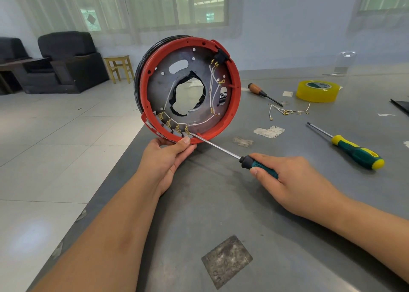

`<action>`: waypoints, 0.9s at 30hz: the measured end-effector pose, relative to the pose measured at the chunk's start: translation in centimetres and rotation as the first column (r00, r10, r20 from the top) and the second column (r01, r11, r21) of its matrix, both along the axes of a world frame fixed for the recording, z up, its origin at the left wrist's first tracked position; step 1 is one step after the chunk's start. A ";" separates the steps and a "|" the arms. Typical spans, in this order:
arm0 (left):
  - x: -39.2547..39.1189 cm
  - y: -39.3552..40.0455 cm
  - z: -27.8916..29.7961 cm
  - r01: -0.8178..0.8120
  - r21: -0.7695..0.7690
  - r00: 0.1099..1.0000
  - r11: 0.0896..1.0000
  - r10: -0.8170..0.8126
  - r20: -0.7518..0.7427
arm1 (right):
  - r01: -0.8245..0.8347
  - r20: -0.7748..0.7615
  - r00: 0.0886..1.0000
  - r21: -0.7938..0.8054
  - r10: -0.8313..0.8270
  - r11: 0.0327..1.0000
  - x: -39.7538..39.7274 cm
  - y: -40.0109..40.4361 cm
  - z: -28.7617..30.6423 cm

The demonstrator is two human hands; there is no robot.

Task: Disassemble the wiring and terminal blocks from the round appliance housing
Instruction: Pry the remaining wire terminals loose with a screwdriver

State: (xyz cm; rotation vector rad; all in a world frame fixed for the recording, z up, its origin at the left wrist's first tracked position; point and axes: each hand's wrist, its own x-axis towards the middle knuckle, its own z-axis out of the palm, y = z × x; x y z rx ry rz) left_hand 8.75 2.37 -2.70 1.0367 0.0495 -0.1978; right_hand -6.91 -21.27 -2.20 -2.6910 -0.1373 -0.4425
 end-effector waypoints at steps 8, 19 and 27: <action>-0.3 -0.1 -0.1 -0.009 -0.026 1.000 1.000 0.010 0.026 | -0.024 0.071 0.997 0.073 0.019 0.997 0.1 0.7 -0.7; -0.3 0.2 -0.1 0.034 -0.041 0.999 0.999 -0.033 0.032 | 0.027 0.046 0.998 0.147 -0.035 0.989 0.3 -0.7 0.1; -0.1 0.2 -0.1 0.074 -0.025 0.997 0.997 -0.074 0.021 | 0.028 0.030 0.999 0.142 -0.032 0.989 0.6 -1.4 0.8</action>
